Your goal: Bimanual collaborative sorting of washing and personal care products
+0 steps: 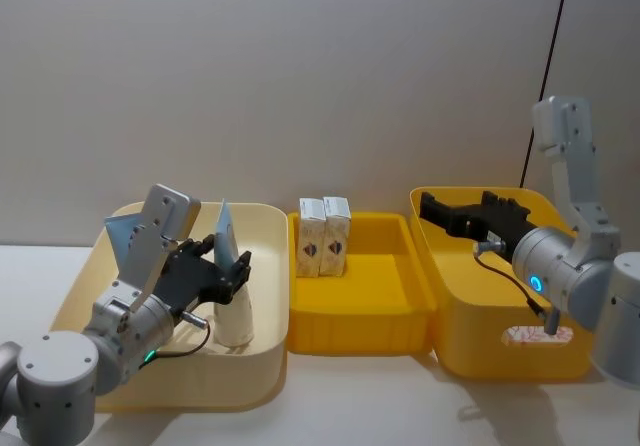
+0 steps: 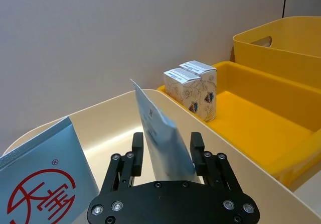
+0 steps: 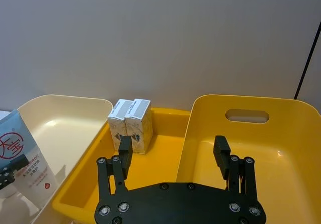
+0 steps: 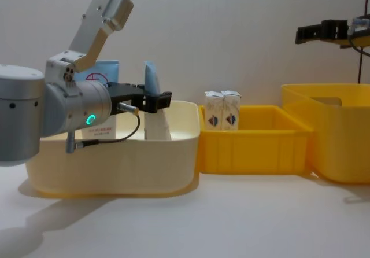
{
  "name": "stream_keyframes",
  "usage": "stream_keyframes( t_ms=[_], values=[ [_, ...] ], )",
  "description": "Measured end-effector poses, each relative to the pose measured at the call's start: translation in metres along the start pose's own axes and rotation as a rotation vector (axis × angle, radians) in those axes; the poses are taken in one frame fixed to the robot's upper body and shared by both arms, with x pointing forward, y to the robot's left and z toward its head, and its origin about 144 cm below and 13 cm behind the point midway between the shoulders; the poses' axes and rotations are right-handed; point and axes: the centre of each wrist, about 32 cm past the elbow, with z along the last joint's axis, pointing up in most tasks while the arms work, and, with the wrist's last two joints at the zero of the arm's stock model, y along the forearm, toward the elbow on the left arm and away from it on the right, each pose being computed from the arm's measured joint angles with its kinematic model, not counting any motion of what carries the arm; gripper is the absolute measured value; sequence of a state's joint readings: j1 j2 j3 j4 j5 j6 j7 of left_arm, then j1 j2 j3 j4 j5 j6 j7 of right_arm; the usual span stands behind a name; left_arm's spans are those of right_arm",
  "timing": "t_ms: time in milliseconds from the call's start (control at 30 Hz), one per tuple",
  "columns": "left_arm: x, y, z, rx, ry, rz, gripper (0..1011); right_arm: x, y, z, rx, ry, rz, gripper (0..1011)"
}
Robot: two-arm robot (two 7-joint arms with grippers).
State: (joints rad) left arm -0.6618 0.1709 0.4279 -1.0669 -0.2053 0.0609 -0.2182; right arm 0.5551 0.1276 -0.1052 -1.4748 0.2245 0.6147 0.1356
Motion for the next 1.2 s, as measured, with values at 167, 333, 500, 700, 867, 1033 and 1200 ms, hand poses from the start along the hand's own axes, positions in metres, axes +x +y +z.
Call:
stream_keyframes(
  t_ms=[167, 333, 500, 700, 867, 1033, 1200],
  values=[
    [0.0001, -0.0006, 0.0001, -0.001, 0.001, -0.001, 441, 0.0000, 0.0000, 0.0000, 0.000, 0.000, 0.000, 1003],
    [0.0001, -0.0009, 0.0000, -0.002, 0.001, -0.001, 299, 0.0000, 0.0000, 0.0000, 0.000, 0.000, 0.000, 1004],
    [0.0001, -0.0011, 0.0000, -0.002, 0.001, -0.002, 255, 0.0000, 0.0000, 0.0000, 0.000, 0.000, 0.000, 1004],
    [0.0001, -0.0013, 0.0001, -0.003, 0.002, -0.002, 227, 0.0000, 0.0000, 0.0000, 0.000, 0.000, 0.000, 1004],
    [0.0001, -0.0015, 0.0002, -0.004, 0.002, -0.003, 227, 0.0000, 0.0000, 0.0000, 0.000, 0.000, 0.000, 1003],
    [0.0001, -0.0015, 0.0001, -0.003, 0.001, -0.003, 227, 0.0000, 0.0000, 0.0000, 0.000, 0.000, 0.000, 1003],
    [0.0001, -0.0016, 0.0000, -0.003, 0.002, -0.003, 227, 0.0000, 0.0000, 0.0000, 0.000, 0.000, 0.000, 1003]
  ],
)
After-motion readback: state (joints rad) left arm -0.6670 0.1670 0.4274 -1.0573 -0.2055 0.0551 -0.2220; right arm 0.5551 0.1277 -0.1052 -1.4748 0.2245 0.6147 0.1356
